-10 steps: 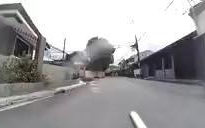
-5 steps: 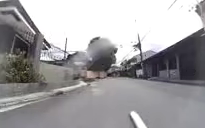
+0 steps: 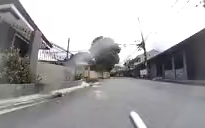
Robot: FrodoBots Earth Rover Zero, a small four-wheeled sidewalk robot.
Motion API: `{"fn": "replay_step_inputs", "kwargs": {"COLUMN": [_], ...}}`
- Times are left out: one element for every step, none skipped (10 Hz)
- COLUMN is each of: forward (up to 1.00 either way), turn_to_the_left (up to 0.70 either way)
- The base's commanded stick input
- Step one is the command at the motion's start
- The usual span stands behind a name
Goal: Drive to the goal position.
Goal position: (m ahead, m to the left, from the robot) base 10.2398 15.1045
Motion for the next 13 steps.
{"fn": "replay_step_inputs", "kwargs": {"forward": [0.70, 0.70, 0.70, 0.70, 0.70, 0.70, 0.70, 0.70, 0.70, 0.70, 0.70, 0.70, 0.70], "turn_to_the_left": [0.00, 0.00, 0.00, 0.00, 0.00, -0.01, -0.06, -0.06, -0.06, -0.09, -0.13, -0.15, -0.17]}}
